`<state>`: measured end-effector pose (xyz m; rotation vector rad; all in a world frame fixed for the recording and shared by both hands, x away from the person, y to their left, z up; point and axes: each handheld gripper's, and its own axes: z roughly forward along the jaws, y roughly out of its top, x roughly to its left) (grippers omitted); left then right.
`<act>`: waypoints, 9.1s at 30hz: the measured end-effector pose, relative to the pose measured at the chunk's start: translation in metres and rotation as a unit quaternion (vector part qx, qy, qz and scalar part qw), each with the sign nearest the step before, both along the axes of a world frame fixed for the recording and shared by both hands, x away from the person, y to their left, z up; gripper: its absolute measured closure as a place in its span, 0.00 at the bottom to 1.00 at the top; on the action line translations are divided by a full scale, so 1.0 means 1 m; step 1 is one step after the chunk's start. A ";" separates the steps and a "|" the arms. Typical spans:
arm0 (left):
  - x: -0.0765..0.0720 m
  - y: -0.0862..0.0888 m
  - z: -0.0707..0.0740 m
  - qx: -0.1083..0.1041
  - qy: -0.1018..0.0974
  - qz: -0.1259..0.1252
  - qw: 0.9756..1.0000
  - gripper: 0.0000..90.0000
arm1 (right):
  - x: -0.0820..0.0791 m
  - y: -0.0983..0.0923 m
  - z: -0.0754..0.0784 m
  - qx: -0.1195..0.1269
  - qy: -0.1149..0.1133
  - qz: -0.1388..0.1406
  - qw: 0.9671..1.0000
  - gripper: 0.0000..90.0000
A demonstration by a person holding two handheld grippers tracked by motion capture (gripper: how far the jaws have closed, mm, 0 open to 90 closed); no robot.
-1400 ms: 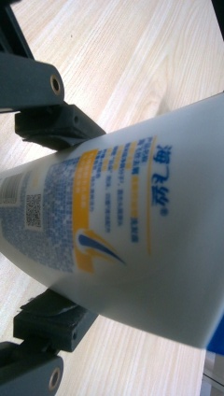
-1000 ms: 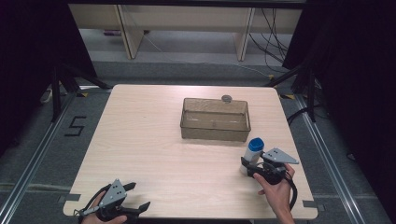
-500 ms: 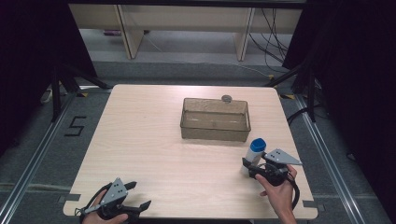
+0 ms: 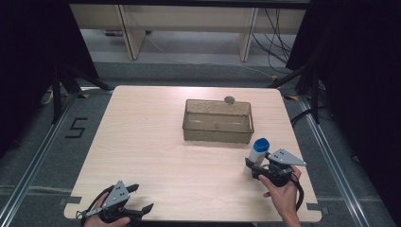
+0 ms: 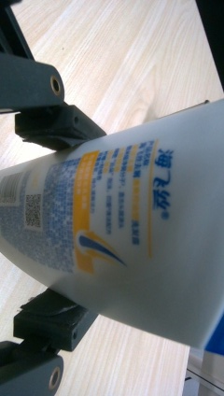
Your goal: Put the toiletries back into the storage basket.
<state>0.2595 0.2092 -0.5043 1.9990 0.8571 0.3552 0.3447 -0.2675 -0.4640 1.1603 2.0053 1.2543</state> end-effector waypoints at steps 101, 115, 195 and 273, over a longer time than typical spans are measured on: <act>0.000 0.002 0.003 0.008 -0.006 -0.009 1.000 0.17 | 0.095 0.017 0.074 0.020 -0.034 -0.018 0.999 0.35; 0.000 0.001 0.001 0.004 -0.004 -0.007 1.000 0.17 | 0.112 0.022 0.070 0.021 -0.036 -0.019 0.999 0.35; -0.001 0.001 0.002 0.005 -0.003 -0.010 1.000 0.17 | 0.143 0.030 0.010 -0.013 0.018 -0.040 0.999 0.35; 0.000 0.003 0.002 0.023 -0.004 -0.017 1.000 0.17 | 0.134 0.028 0.018 0.004 0.008 -0.032 0.999 0.24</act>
